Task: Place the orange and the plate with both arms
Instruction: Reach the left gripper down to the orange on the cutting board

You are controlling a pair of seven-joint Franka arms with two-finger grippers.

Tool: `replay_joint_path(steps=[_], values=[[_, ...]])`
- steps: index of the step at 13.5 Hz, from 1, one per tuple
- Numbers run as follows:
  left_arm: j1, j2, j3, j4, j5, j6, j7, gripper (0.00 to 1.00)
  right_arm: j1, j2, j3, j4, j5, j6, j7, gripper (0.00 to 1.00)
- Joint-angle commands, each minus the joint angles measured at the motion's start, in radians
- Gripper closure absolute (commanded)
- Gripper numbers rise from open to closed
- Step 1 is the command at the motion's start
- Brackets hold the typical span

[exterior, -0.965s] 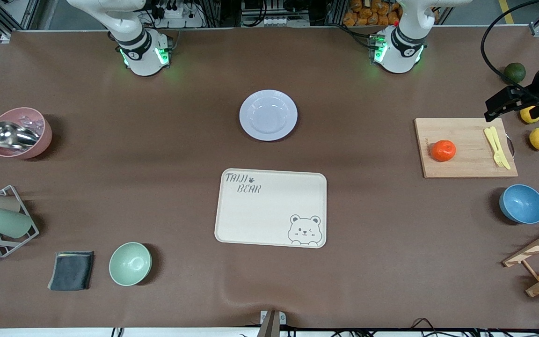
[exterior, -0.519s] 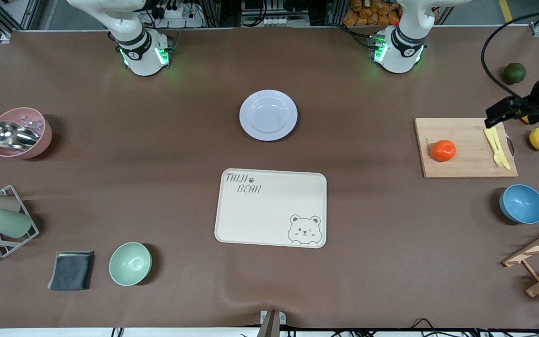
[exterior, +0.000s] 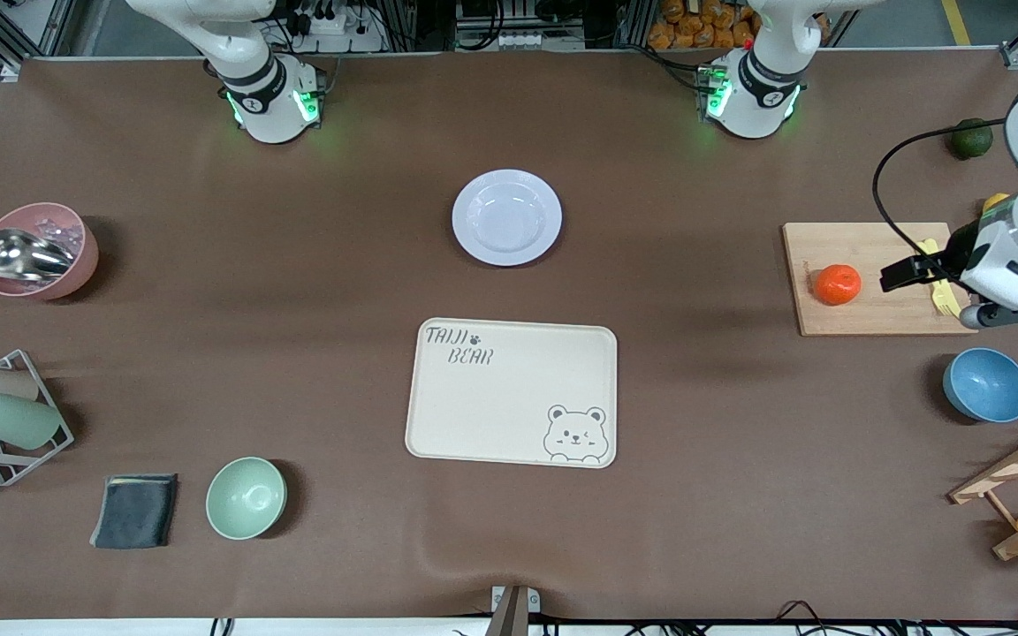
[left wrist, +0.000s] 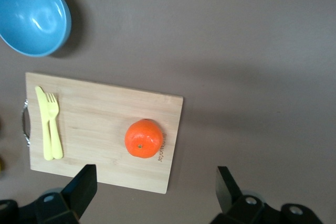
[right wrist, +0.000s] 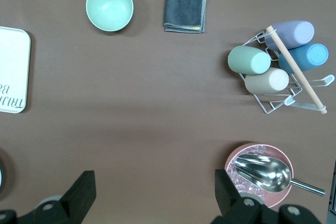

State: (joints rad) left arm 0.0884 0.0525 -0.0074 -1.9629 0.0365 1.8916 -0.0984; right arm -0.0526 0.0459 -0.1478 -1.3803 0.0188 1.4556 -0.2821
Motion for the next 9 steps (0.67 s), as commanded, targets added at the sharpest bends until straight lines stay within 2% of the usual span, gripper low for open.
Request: replay_joint_path(steps=[1,4,9], values=[[0.026,-0.036,-0.008,-0.175,0.023,0.150,0.008,0.00,-0.004,-0.003,0.011,-0.005,-0.011,0.003,0.000,0.00],[0.062,-0.013,-0.008,-0.307,0.025,0.323,0.038,0.00,-0.006,0.003,0.013,-0.011,-0.010,-0.011,0.000,0.00],[0.131,0.105,-0.011,-0.336,0.025,0.431,0.085,0.00,-0.004,0.005,0.013,-0.028,-0.002,-0.023,0.003,0.00]])
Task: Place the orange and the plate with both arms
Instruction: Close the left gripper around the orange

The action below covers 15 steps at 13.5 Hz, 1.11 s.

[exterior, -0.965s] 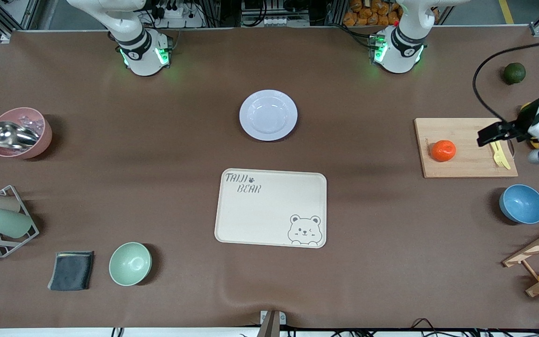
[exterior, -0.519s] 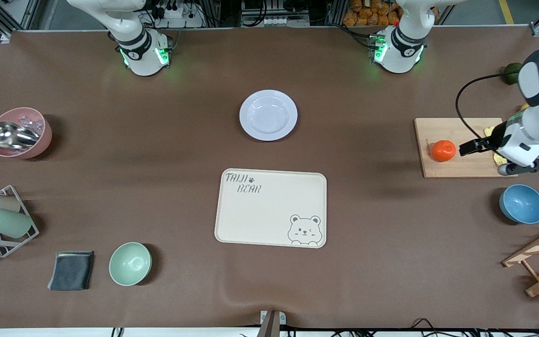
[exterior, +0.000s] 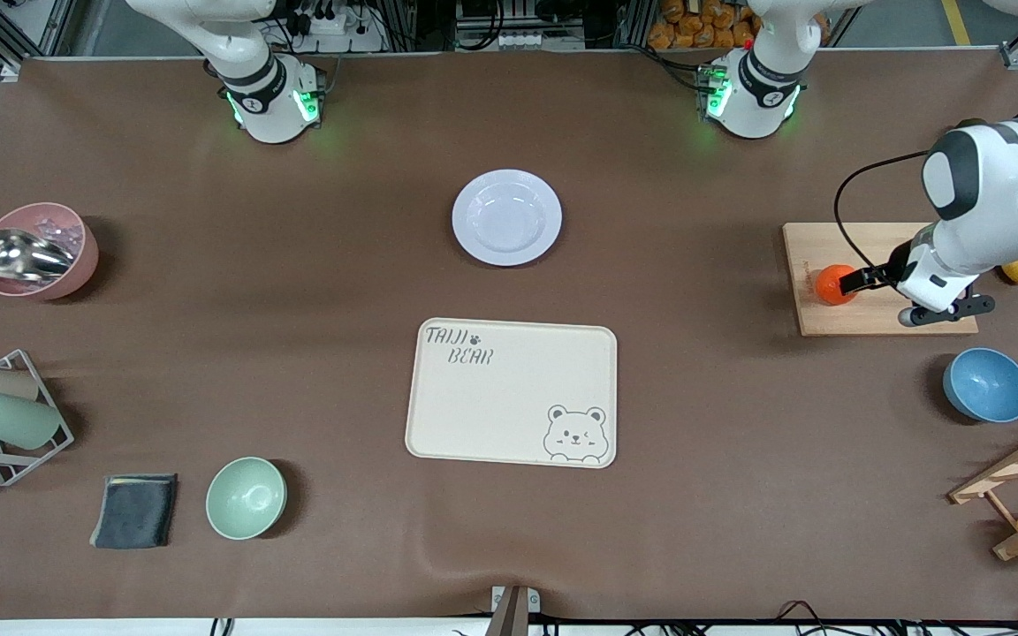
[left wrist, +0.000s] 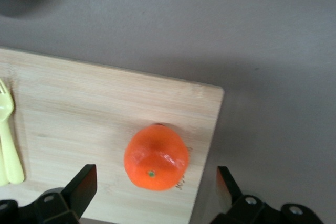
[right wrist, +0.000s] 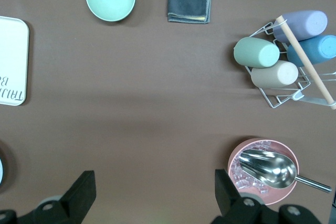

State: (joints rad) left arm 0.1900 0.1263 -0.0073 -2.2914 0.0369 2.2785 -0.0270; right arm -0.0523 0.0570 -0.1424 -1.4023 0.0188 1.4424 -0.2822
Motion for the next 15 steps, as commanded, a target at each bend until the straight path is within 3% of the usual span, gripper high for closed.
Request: replay_joint_path(steps=[1,13,15], values=[[0.028,0.039,-0.011,-0.019,0.024,0.064,0.013,0.00,-0.004,-0.003,0.007,-0.006,-0.002,-0.019,0.003,0.00],[0.028,0.104,-0.017,-0.057,0.012,0.108,0.012,0.00,-0.006,0.011,0.007,-0.020,0.004,-0.054,0.006,0.00],[0.028,0.125,-0.017,-0.057,0.012,0.110,0.012,0.00,-0.012,0.009,0.006,-0.047,0.067,-0.066,0.011,0.00]])
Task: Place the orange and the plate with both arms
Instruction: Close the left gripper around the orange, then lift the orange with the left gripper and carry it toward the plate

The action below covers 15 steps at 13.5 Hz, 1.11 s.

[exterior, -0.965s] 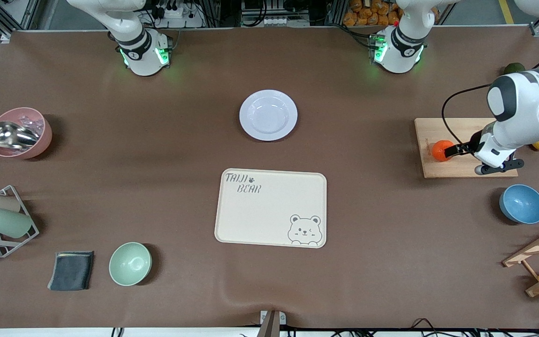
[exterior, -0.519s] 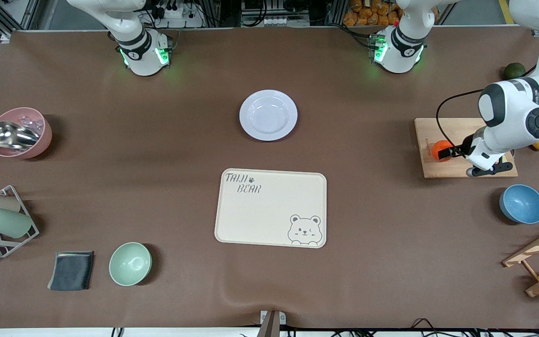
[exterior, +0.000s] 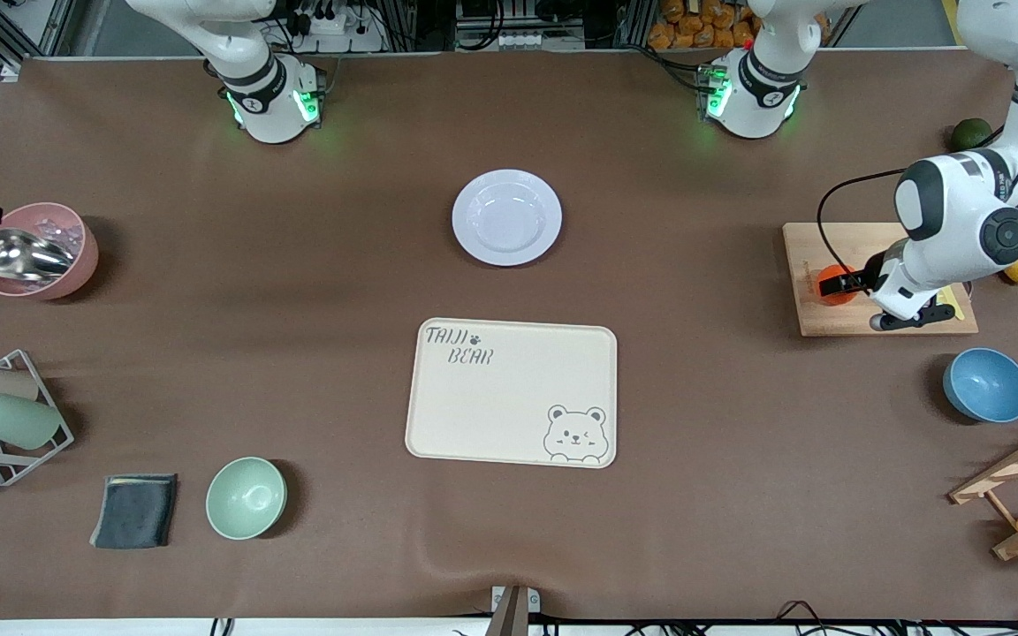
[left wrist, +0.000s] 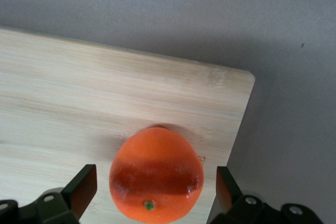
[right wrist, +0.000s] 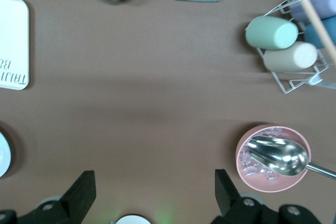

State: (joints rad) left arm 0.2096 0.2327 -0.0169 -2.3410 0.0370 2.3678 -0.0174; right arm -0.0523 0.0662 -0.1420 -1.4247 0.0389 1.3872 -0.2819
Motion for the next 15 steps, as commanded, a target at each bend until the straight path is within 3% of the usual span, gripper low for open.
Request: replay_joint_path(steps=[1,5,7,10,12,15], values=[[0.008,0.025,-0.008,-0.006,0.012,0.028,0.002,0.00,-0.012,0.003,0.005,-0.026,0.053,-0.022,0.012,0.00],[0.008,0.039,-0.008,-0.004,0.012,0.036,0.002,0.02,-0.004,0.018,0.005,-0.031,0.058,-0.033,0.017,0.00],[0.008,0.043,-0.008,-0.003,0.014,0.036,0.004,0.27,-0.009,0.026,0.005,-0.033,0.082,-0.036,0.017,0.00],[0.002,0.051,-0.008,0.005,0.014,0.036,0.002,0.54,-0.012,0.040,0.005,-0.033,0.098,-0.042,0.017,0.00],[-0.001,0.039,-0.009,0.012,0.014,0.028,0.005,0.65,-0.012,0.041,0.005,-0.042,0.113,-0.040,0.017,0.00],[0.001,0.010,-0.047,0.069,0.014,-0.045,0.004,0.66,-0.047,0.058,0.004,-0.071,0.191,-0.042,0.017,0.00]])
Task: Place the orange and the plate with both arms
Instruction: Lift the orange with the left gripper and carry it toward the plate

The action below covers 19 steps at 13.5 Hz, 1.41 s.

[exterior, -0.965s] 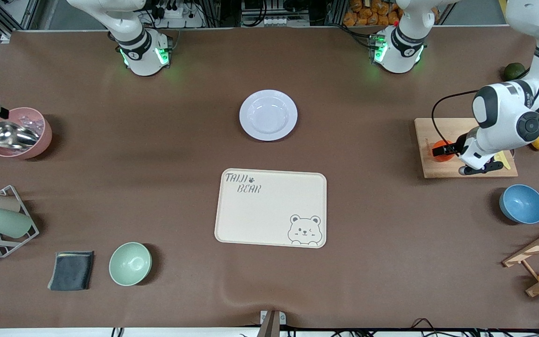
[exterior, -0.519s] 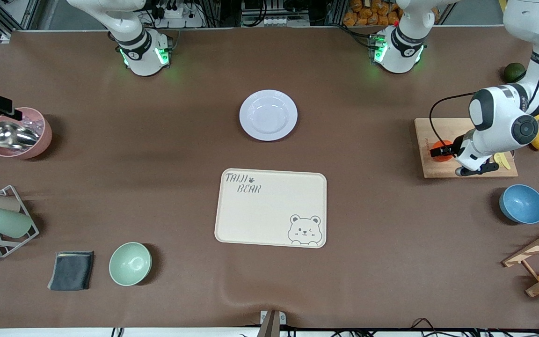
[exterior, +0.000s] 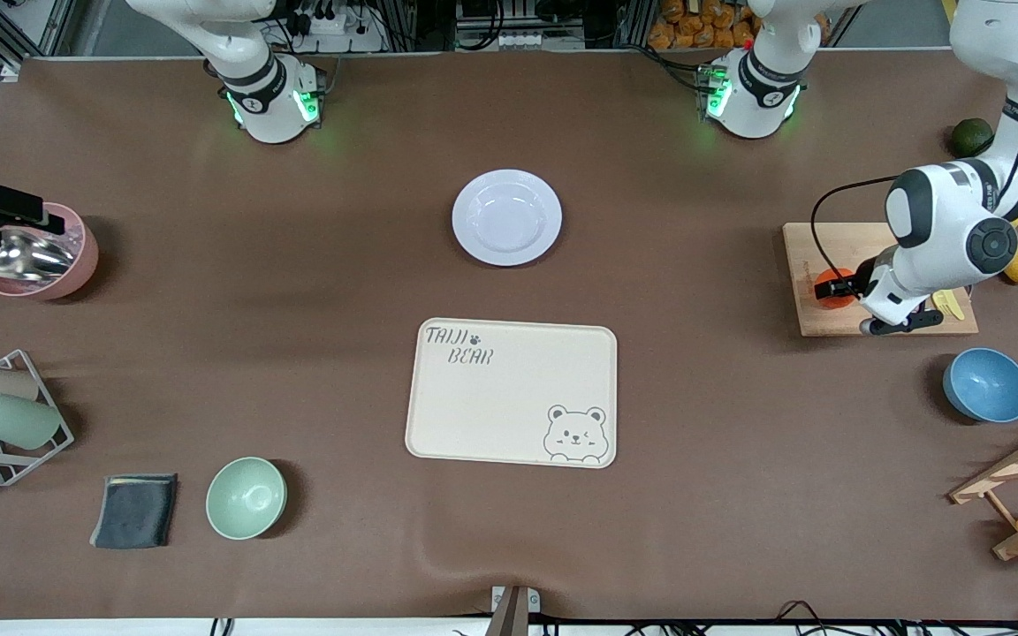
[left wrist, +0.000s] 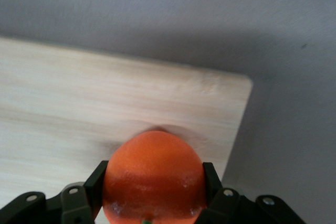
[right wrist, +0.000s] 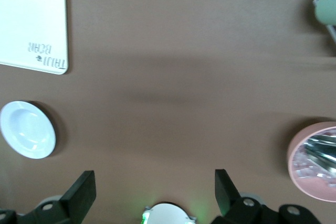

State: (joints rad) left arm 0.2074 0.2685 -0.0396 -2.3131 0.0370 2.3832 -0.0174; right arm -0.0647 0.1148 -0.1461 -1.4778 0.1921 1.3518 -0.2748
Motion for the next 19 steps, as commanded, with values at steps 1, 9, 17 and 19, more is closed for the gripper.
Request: replay_joint_path(steps=[1,9,17,19], values=[[0.003,-0.031,-0.045,0.073,0.014,-0.103,-0.002,0.66,-0.035,0.011,0.008,-0.019,0.038,-0.008,0.011,0.00],[0.003,-0.080,-0.340,0.216,-0.026,-0.242,-0.197,0.66,-0.035,0.045,0.008,-0.035,0.145,-0.045,0.151,0.00],[-0.146,-0.023,-0.638,0.334,-0.026,-0.308,-0.784,0.66,-0.033,0.059,0.008,-0.125,0.234,-0.042,0.209,0.00],[-0.245,0.011,-0.638,0.356,-0.026,-0.300,-0.921,0.66,-0.035,0.059,0.008,-0.160,0.262,-0.037,0.220,0.00]])
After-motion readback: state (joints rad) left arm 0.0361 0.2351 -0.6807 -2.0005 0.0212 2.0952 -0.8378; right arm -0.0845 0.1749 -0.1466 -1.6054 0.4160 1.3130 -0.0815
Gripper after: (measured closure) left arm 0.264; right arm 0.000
